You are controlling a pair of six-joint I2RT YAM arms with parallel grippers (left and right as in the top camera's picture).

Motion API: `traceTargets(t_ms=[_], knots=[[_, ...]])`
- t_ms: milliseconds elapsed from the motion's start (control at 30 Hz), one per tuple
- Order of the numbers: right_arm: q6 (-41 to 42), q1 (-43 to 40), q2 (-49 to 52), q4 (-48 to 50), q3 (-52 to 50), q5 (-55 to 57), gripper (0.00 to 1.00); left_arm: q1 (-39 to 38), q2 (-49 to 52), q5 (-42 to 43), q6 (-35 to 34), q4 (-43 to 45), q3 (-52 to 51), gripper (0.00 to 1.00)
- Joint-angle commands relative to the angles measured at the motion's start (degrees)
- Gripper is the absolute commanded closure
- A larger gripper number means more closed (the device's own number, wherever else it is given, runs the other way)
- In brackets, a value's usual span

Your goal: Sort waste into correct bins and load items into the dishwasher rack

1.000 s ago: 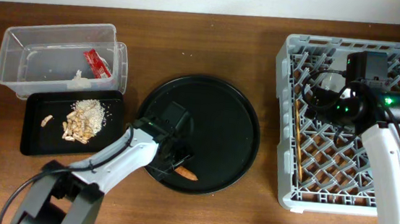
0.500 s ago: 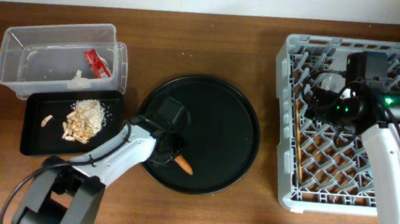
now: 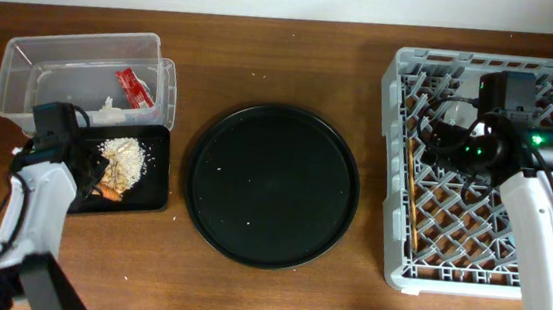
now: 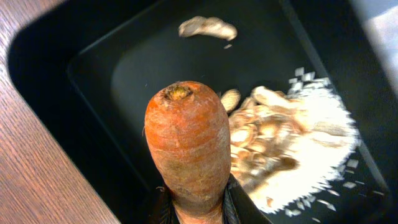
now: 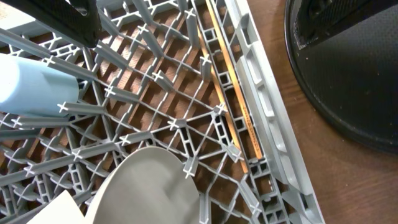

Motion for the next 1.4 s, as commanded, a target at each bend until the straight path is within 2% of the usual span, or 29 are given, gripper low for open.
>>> traceTargets(t_ms=[0, 67, 133, 200, 267, 300, 333, 367, 400, 433, 467, 500, 567, 667, 767, 833, 900, 967, 1033, 1167, 1367], knots=[[0.13, -0.33, 0.37, -0.02, -0.20, -0.28, 0.02, 1.77, 6.49, -2.10, 1.20, 1.90, 0.35, 0.83], [0.13, -0.33, 0.37, 0.00, -0.20, -0.28, 0.02, 1.88, 8.70, -2.08, 1.20, 2.05, 0.35, 0.83], [0.13, -0.33, 0.37, 0.00, -0.20, -0.28, 0.02, 1.88, 8.87, -2.25, 1.20, 2.19, 0.37, 0.64], [0.13, -0.33, 0.37, 0.00, -0.20, -0.26, 0.02, 1.88, 8.85, -2.25, 1.53, 2.19, 0.46, 0.62], [0.13, -0.33, 0.37, 0.24, -0.20, -0.28, 0.02, 1.88, 8.81, -2.16, 5.44, -0.57, 3.76, 0.41], [0.13, -0.33, 0.37, 0.90, -0.20, -0.66, 0.02, 1.84, 8.57, -1.92, 7.61, -4.59, 7.96, 0.37], [0.11, -0.31, 0.42, 3.98, -0.20, -6.14, 0.02, 0.74, 8.07, -0.35, 12.76, -9.31, 14.91, 0.34], [-0.61, -0.04, 0.50, 7.21, -0.20, -13.33, 0.02, -0.55, 7.98, 2.60, 16.26, -9.70, 17.81, 0.30], [-7.45, 1.38, 0.81, 11.85, -0.20, -24.90, 0.02, -2.60, 7.98, 7.34, 20.87, -9.60, 20.76, 0.26], [-10.86, 3.28, 1.25, 14.38, -0.20, -30.29, 0.02, -5.62, 7.98, 12.72, 26.43, -9.62, 23.21, 0.22], [-15.39, 6.60, 2.29, 14.36, -0.20, -29.51, 0.02, -8.76, 7.98, 17.09, 34.64, -10.69, 24.17, 0.18], [-16.74, 7.78, 2.97, 11.76, -0.20, -26.51, 0.02, -12.35, 8.00, 17.33, 39.23, -15.87, 24.20, 0.14], [-16.63, 7.52, 4.07, 4.87, -0.20, -20.79, 0.02, -14.58, 8.00, 17.31, 39.52, -26.03, 24.20, 0.01], [-16.46, 3.80, 3.87, -3.28, -0.22, -20.39, 0.02, -14.64, 8.00, 17.29, 39.50, -40.70, 24.17, 0.01], [-15.80, 0.66, 0.15, -2.84, -6.69, -20.96, 0.02, -14.71, 5.88, 17.31, 39.52, -42.97, 22.23, 0.03], [-14.45, 0.59, -8.63, 6.43, -17.59, -21.20, 0.02, -14.71, -2.05, 17.31, 39.52, -36.52, 16.15, 0.05], [-13.64, 0.59, -19.54, 14.21, -26.25, -20.94, 0.02, -14.71, -16.28, 17.29, 39.47, -23.21, 5.68, 0.01], [-13.66, 0.44, -26.82, 15.78, -29.81, -19.30, 0.02, -14.69, -30.42, 17.33, 39.47, -12.00, -5.05, 0.01], [-13.64, 0.44, -29.49, 15.91, -29.88, -19.30, 0.02, -14.69, -41.55, 17.33, 39.47, -6.51, -11.32, 0.01], [-13.64, 0.44, -27.50, 15.74, -29.88, -19.30, 0.02, -14.69, -50.42, 17.31, 39.50, -6.97, -11.89, 0.01], [-13.66, 0.44, -17.75, 15.74, -29.90, -19.28, 0.02, -14.69, -50.62, 17.31, 39.50, -6.97, -11.89, 0.01]])
